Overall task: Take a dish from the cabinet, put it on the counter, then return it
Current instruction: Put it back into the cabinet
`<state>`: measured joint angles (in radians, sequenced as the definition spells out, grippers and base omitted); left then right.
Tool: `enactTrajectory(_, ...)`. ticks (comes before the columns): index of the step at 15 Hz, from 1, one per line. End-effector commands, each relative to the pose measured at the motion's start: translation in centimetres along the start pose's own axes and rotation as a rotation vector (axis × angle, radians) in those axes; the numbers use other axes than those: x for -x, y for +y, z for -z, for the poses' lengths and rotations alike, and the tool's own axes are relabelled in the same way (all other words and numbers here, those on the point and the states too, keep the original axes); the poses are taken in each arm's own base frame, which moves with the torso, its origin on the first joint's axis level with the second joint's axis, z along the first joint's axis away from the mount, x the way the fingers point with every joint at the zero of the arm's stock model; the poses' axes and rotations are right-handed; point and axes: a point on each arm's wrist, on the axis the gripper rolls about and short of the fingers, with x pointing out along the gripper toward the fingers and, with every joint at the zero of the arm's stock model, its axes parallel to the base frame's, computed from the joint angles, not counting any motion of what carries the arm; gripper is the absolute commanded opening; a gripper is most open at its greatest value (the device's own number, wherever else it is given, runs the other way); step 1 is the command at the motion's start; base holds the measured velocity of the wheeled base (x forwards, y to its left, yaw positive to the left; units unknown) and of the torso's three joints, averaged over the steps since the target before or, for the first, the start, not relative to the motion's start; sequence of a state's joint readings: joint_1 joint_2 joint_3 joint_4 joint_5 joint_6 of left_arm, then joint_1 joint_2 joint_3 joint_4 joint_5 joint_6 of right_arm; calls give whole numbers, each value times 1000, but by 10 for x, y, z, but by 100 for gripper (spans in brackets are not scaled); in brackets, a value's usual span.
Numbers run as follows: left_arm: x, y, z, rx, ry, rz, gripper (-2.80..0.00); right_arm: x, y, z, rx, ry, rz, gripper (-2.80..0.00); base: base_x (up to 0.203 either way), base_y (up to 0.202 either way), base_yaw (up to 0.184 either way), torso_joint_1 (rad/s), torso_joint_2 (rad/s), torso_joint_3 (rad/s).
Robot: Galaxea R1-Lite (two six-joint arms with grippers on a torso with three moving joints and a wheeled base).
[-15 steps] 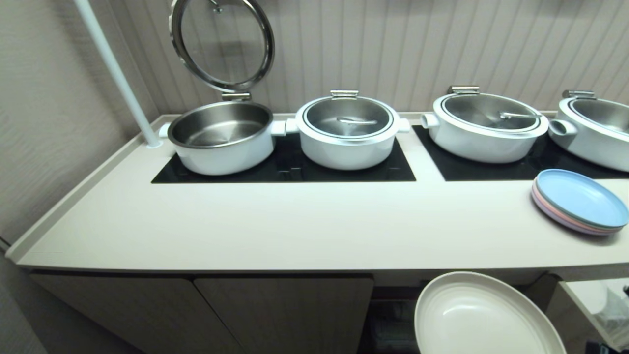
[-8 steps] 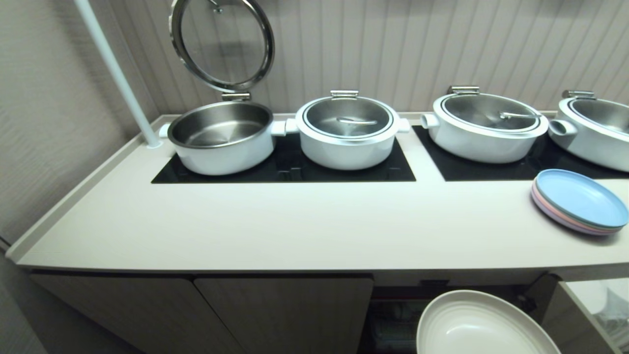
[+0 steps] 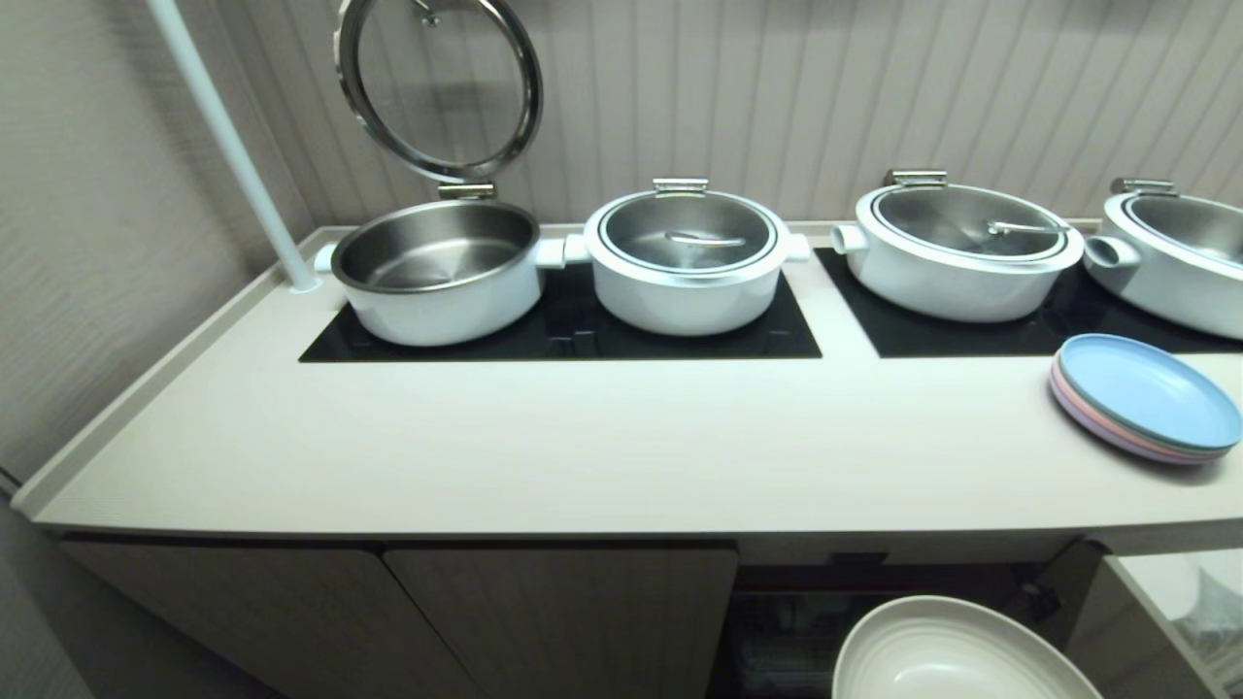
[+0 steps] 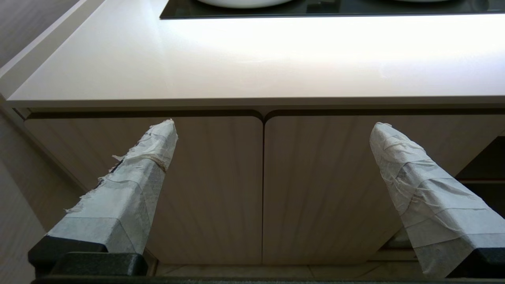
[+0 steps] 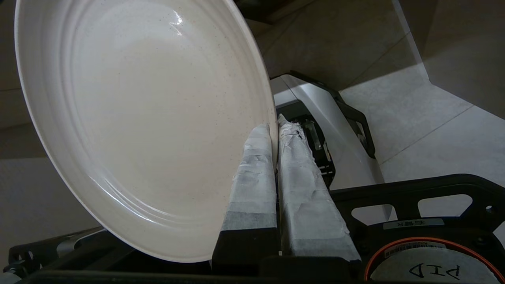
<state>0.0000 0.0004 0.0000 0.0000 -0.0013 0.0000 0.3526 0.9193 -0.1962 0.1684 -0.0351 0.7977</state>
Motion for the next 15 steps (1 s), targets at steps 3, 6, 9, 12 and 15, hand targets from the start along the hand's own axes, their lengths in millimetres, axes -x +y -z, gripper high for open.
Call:
enactTrajectory(3, 0, 0, 0, 0, 0, -1, 0, 2, -1, 1, -5, -4, -4, -280, 0, 0, 0, 0, 0, 0)
enactTrajectory(6, 0, 0, 0, 0, 0, 0, 0, 2, -1, 1, -5, -5, -5, -280, 0, 0, 0, 0, 0, 0)
enactTrajectory(9, 0, 0, 0, 0, 0, -1, 0, 2, -1, 1, -3, -1, -1, -280, 0, 0, 0, 0, 0, 0)
enactTrajectory(12, 0, 0, 0, 0, 0, -1, 0, 1, -1, 1, -1, 1, 3, -280, 0, 0, 0, 0, 0, 0)
enactTrajectory(15, 0, 0, 0, 0, 0, 0, 0, 1, 0, 0, 2, 0, 2, -280, 0, 0, 0, 0, 0, 0)
